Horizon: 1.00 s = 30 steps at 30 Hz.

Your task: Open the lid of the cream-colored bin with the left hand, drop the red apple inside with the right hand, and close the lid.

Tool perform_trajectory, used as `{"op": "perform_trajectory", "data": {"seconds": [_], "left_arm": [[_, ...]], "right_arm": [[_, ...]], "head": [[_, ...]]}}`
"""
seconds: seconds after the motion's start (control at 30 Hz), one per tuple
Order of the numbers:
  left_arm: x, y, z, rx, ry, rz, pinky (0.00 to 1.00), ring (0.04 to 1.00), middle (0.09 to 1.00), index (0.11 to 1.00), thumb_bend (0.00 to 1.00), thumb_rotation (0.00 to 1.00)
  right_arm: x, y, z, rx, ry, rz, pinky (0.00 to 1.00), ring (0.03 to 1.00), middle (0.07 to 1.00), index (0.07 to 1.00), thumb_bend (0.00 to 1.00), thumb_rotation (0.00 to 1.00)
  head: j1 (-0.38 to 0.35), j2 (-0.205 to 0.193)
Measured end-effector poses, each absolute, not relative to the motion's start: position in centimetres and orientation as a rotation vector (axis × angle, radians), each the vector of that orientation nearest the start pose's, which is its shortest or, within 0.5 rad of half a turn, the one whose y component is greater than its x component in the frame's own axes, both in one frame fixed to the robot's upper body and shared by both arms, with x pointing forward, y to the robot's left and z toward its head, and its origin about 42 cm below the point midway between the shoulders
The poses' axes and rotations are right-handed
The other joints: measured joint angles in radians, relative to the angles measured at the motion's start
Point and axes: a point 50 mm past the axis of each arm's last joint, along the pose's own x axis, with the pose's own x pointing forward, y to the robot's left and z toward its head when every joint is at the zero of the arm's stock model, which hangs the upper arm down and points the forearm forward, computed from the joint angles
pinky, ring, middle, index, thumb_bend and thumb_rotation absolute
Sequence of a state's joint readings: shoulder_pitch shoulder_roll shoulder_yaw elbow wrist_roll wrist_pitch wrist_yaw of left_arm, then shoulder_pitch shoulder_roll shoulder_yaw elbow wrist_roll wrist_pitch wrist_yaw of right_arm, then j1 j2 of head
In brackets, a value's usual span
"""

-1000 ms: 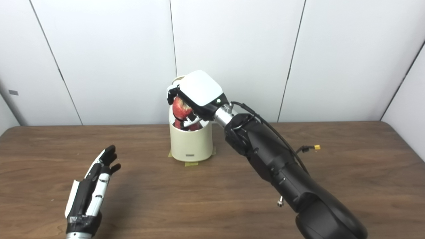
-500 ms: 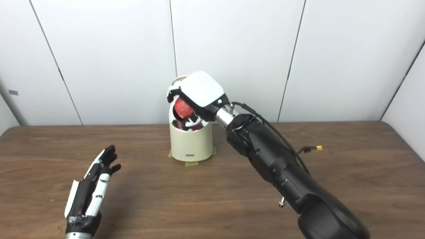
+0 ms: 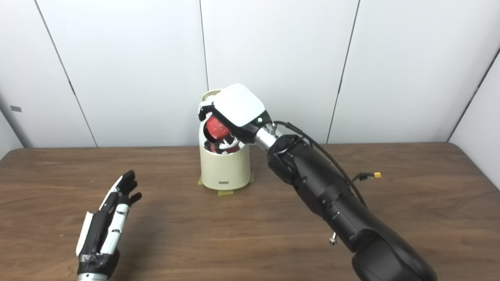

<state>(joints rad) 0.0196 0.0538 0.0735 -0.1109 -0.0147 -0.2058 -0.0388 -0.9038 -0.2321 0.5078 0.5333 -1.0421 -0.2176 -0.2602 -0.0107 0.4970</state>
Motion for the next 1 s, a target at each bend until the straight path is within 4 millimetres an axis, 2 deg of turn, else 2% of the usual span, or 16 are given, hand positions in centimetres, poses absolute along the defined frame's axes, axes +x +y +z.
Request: {"op": "perform_trajectory", "data": {"seconds": [0.13, 0.5, 0.73, 0.8, 0.83, 0.87, 0.9, 0.97, 1.0], "left_arm": [[27.4, 24.5, 13.6, 0.057, -0.296, 0.030, 0.89, 0.955, 0.960, 0.920, 0.24, 0.74], [27.4, 24.5, 13.6, 0.058, -0.296, 0.028, 0.89, 0.954, 0.960, 0.922, 0.22, 0.73], [27.4, 24.5, 13.6, 0.061, -0.293, 0.028, 0.89, 0.953, 0.959, 0.925, 0.22, 0.75], [27.4, 24.6, 13.6, 0.062, -0.291, 0.028, 0.89, 0.953, 0.958, 0.924, 0.22, 0.75], [27.4, 24.6, 13.5, 0.062, -0.289, 0.028, 0.89, 0.952, 0.958, 0.923, 0.22, 0.74], [27.4, 24.6, 13.5, 0.061, -0.288, 0.028, 0.89, 0.952, 0.958, 0.923, 0.22, 0.73], [27.4, 24.6, 13.5, 0.061, -0.288, 0.028, 0.89, 0.953, 0.957, 0.920, 0.23, 0.73], [27.4, 24.6, 13.5, 0.060, -0.287, 0.028, 0.90, 0.955, 0.958, 0.921, 0.23, 0.73], [27.4, 24.6, 13.5, 0.060, -0.286, 0.028, 0.90, 0.955, 0.958, 0.920, 0.23, 0.73]], "right_arm": [[49.5, -10.5, 28.8, -1.447, -0.914, 0.236, 0.49, 0.603, 0.654, 0.589, 1.00, 0.16], [49.5, -10.7, 28.8, -1.459, -0.912, 0.235, 0.54, 0.704, 0.775, 0.714, 1.00, 0.21], [49.5, -10.8, 28.7, -1.451, -0.910, 0.235, 0.54, 0.711, 0.778, 0.722, 1.00, 0.25], [49.4, -10.8, 28.7, -1.435, -0.909, 0.233, 0.53, 0.697, 0.766, 0.712, 1.00, 0.28], [49.3, -10.9, 28.7, -1.421, -0.914, 0.228, 0.51, 0.655, 0.724, 0.673, 1.00, 0.30], [49.2, -11.0, 28.7, -1.389, -0.925, 0.215, 0.47, 0.600, 0.672, 0.624, 0.96, 0.33], [49.0, -11.3, 28.5, -1.352, -0.942, 0.188, 0.44, 0.557, 0.626, 0.582, 0.81, 0.35], [48.0, -11.8, 28.4, -1.267, -0.990, 0.114, 0.36, 0.453, 0.528, 0.490, 0.71, 0.31], [47.2, -12.1, 28.4, -1.209, -1.016, 0.061, 0.33, 0.422, 0.500, 0.477, 0.66, 0.27]], "head": [[-0.002, 0.000], [0.000, -0.002], [0.000, 0.000], [0.000, 0.000], [0.000, 0.000], [0.000, 0.000], [0.000, 0.002], [0.000, 0.002], [0.000, 0.002]]}}
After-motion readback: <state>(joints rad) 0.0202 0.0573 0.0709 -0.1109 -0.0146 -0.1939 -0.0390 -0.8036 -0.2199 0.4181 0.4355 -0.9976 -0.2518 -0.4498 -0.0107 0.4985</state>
